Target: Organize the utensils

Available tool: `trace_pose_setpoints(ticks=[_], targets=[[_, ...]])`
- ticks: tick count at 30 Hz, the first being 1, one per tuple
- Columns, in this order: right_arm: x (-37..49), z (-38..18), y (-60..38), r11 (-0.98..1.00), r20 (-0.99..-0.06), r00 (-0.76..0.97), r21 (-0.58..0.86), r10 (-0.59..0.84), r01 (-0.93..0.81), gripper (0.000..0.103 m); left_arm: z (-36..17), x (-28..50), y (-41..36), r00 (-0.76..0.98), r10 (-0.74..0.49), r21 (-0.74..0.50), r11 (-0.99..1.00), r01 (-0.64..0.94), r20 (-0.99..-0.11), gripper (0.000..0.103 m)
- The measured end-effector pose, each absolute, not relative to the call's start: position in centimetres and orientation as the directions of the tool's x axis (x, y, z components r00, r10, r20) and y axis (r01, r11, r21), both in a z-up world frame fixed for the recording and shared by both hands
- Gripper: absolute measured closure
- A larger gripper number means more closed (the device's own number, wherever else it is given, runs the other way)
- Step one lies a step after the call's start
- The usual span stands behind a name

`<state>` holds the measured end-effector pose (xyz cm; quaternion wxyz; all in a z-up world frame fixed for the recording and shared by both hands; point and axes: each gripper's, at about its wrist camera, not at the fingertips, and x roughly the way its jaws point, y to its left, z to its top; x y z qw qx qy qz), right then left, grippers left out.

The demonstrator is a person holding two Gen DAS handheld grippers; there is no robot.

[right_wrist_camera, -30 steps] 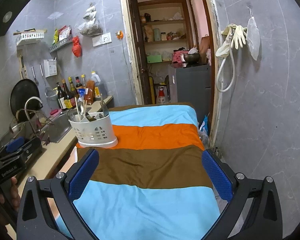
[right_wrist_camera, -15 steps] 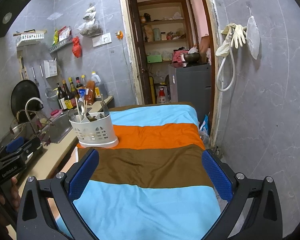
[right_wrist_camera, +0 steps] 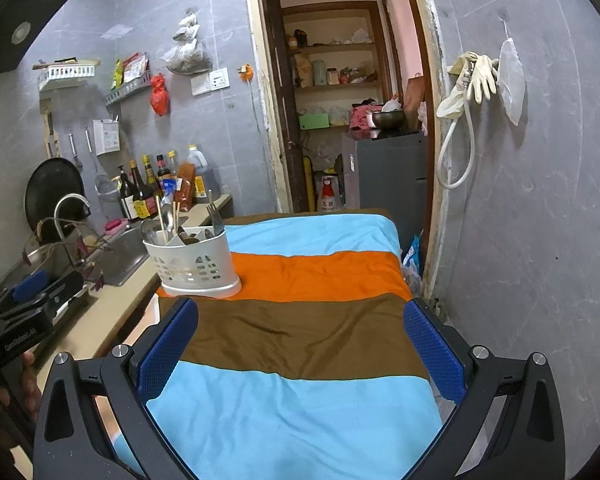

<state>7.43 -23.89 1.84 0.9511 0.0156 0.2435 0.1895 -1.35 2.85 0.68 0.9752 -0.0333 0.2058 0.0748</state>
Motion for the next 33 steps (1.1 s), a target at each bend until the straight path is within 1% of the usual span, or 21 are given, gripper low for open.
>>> trace_pose_setpoints(ticks=[33], targets=[[7.49, 1.89, -23.61, 0.925, -0.46, 0.806, 0.124, 0.373, -0.358, 0.0, 1.22, -1.41, 2.99, 0.908, 0.14, -0.034, 0.986, -0.166, -0.395, 0.014]])
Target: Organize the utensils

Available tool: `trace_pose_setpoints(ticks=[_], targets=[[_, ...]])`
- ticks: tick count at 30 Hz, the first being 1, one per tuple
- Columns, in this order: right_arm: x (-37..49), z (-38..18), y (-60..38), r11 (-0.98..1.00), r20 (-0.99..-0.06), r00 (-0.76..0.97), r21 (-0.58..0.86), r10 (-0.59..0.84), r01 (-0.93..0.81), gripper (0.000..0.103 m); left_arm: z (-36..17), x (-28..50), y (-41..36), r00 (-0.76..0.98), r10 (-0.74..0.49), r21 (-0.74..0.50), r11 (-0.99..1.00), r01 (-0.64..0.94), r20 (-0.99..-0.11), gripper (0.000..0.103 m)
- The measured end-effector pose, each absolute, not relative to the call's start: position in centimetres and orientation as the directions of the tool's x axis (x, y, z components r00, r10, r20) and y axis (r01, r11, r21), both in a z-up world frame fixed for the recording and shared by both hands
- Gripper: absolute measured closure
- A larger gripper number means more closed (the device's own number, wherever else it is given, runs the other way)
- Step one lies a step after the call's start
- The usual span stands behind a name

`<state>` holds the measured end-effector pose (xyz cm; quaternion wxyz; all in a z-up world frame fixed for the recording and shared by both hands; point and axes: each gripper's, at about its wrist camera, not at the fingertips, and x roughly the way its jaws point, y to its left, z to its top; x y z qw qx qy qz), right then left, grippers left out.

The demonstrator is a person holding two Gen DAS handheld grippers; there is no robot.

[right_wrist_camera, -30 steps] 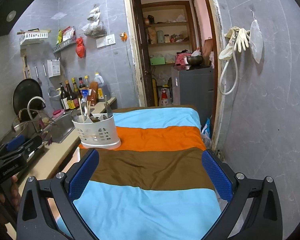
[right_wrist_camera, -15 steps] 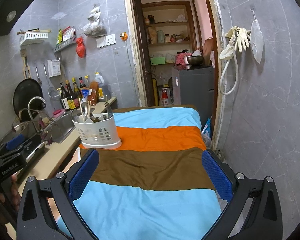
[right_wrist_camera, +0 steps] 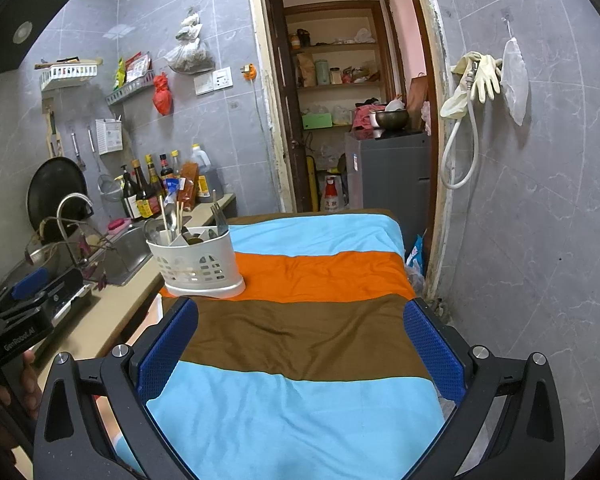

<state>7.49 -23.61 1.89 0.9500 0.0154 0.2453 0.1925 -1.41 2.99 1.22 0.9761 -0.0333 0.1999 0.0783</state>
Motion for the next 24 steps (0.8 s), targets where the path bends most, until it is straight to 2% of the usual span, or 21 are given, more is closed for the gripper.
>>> trace_pose_setpoints(ticks=[24], targets=[[7.39, 1.86, -22.98, 0.922, -0.462, 0.801, 0.123, 0.381, -0.368, 0.0, 1.82, -1.47, 3.49, 0.909, 0.148, -0.034, 0.984, -0.174, -0.389, 0.014]])
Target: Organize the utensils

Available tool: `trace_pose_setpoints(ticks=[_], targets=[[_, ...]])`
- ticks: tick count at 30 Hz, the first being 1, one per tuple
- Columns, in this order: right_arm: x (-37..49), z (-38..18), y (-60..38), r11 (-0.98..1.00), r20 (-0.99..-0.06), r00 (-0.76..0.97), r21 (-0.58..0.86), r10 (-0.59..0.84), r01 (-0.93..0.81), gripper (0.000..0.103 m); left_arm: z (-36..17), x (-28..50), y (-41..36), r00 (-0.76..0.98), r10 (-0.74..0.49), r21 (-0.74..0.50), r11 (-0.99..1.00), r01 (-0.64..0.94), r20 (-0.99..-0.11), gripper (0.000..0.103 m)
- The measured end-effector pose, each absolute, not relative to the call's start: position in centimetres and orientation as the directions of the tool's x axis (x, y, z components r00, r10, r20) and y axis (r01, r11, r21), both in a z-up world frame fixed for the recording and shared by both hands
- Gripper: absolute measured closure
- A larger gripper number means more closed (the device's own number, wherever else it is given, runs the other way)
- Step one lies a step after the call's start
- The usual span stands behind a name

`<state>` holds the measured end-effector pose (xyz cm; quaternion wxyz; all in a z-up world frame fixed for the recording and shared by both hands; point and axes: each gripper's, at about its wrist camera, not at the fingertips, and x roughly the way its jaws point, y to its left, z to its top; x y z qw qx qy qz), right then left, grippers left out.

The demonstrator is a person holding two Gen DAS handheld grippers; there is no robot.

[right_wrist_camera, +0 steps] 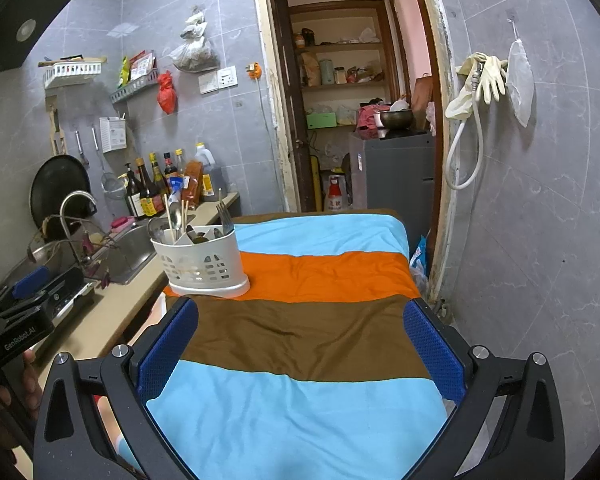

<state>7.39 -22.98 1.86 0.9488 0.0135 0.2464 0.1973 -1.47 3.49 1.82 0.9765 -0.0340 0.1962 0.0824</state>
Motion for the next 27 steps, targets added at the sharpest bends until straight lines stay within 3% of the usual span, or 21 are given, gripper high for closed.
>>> trace_pose_setpoints(ticks=[27], targets=[[7.3, 1.9, -22.8, 0.922, -0.463, 0.801, 0.123, 0.38, -0.367, 0.0, 1.3, -2.1, 2.7, 0.918, 0.174, -0.044, 0.978, -0.202, -0.357, 0.014]])
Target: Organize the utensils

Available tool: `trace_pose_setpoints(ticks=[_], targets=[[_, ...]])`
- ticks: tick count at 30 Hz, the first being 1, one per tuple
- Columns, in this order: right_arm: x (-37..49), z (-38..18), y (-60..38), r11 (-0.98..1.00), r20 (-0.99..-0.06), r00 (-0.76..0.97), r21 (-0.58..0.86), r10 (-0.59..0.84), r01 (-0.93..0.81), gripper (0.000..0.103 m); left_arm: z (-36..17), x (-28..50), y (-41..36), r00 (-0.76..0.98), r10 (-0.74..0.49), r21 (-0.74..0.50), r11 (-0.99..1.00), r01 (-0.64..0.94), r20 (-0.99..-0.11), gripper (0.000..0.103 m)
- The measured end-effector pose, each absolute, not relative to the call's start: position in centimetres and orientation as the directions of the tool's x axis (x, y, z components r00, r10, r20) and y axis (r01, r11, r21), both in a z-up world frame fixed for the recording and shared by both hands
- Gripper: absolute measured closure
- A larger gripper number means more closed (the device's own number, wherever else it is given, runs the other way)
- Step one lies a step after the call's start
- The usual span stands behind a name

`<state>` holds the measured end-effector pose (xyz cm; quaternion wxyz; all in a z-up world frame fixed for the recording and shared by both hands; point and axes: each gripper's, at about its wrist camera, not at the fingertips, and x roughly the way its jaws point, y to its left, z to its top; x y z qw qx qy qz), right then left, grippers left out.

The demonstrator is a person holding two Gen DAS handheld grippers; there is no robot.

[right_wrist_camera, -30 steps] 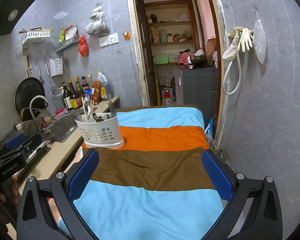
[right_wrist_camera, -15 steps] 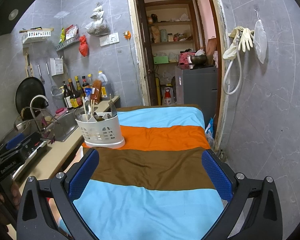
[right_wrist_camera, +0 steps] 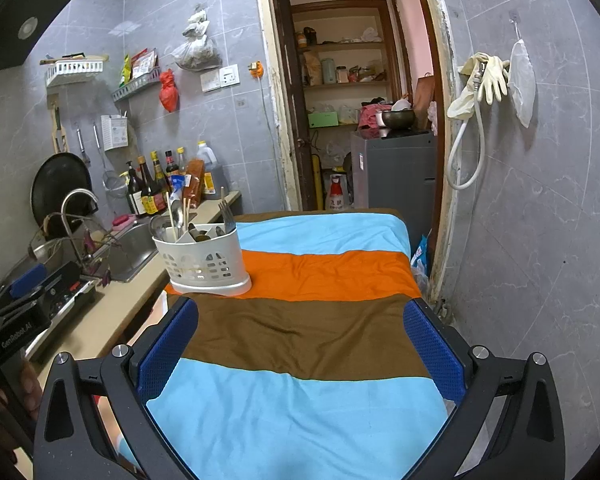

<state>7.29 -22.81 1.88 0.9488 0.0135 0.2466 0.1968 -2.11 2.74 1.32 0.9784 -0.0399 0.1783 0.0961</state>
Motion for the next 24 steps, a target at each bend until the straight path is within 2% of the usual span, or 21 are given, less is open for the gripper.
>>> trace_pose_setpoints(ticks=[24], targets=[[6.95, 1.73, -22.15, 0.921, -0.47, 0.795, 0.126, 0.384, -0.37, 0.0, 0.9, -2.25, 2.63, 0.919, 0.157, -0.062, 0.979, -0.192, -0.362, 0.014]])
